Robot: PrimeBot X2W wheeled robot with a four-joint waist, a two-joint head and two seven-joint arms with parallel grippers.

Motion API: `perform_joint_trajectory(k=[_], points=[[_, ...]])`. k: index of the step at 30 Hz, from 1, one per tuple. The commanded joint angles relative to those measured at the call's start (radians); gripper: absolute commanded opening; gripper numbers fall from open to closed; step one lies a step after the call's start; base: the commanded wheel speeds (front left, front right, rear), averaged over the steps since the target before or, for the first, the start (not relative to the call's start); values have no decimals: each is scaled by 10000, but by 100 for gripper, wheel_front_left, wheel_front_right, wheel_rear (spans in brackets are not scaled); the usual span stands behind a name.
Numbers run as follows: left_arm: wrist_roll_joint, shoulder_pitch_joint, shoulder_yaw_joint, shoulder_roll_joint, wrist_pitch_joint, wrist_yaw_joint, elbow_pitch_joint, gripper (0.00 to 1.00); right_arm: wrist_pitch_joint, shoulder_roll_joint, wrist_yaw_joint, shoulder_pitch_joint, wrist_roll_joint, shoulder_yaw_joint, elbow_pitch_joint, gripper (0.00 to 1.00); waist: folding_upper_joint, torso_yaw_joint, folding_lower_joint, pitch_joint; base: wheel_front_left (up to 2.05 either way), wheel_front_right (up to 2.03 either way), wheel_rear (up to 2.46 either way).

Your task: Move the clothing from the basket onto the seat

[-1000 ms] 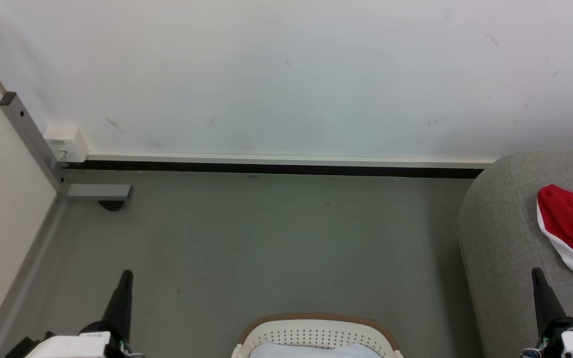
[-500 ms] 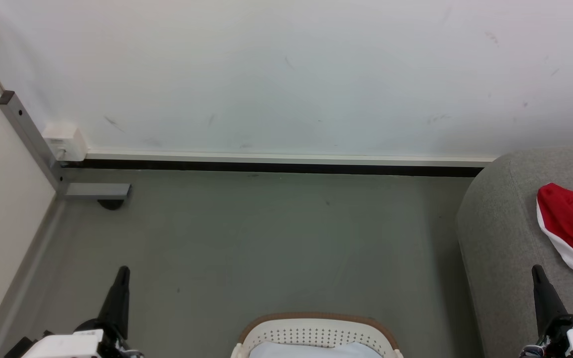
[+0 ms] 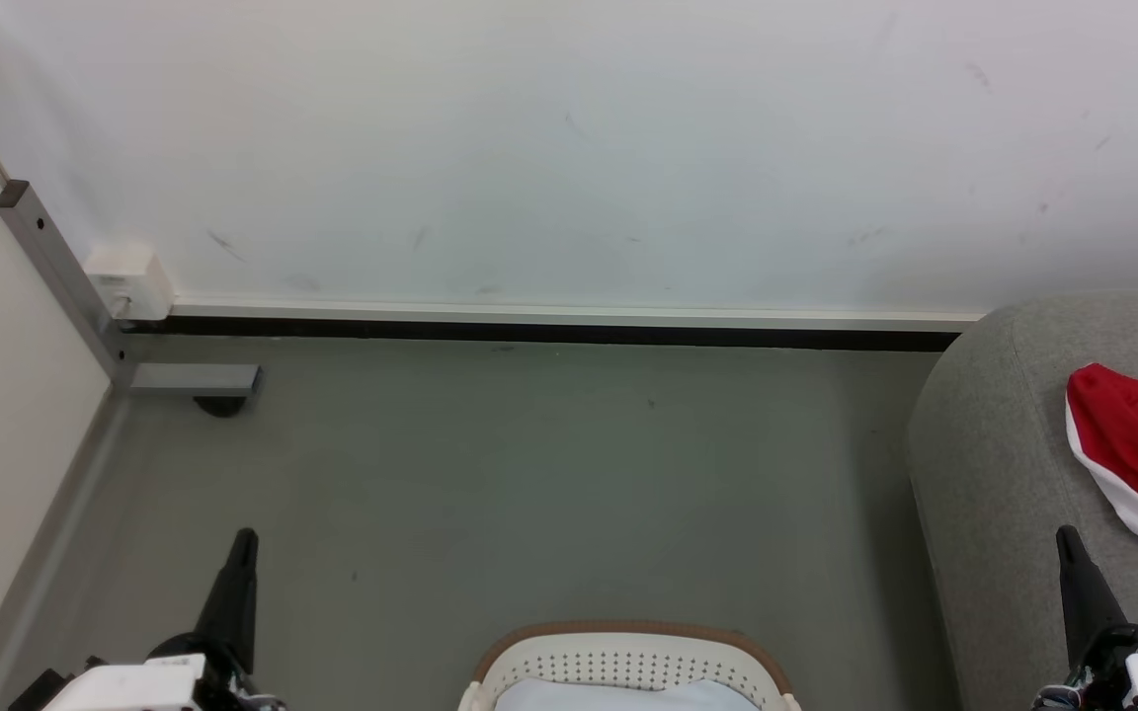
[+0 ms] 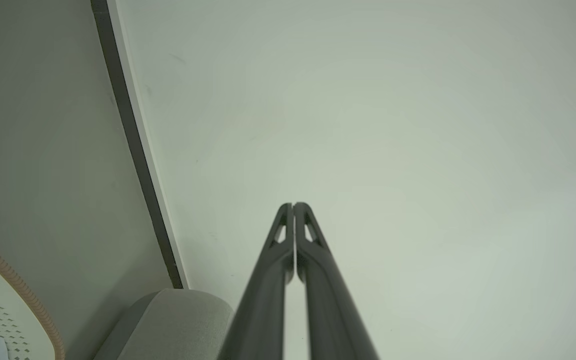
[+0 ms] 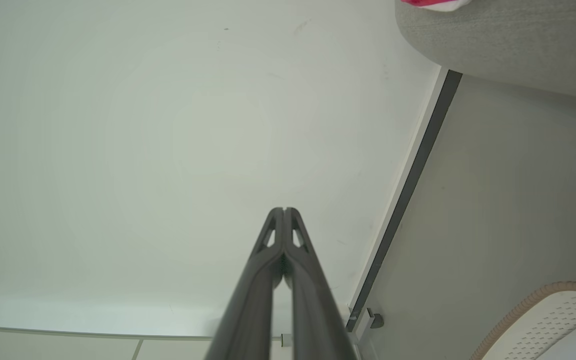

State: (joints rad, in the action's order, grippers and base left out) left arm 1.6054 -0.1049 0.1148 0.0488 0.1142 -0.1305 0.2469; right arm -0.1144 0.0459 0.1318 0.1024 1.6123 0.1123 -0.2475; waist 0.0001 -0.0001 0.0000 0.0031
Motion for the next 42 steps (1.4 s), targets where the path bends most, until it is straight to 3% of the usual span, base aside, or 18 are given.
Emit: perform_joint_trajectory(k=[1,42], points=[[134,-83,22,19,38,-25,-30,0,-33,81,-21,132,12,39,53,0,-1,1,0,0,0,0,0],[137,-82,19,21,35,-25,-33,0,-31,80,-21,132,14,38,54,0,-1,1,0,0,0,0,0]])
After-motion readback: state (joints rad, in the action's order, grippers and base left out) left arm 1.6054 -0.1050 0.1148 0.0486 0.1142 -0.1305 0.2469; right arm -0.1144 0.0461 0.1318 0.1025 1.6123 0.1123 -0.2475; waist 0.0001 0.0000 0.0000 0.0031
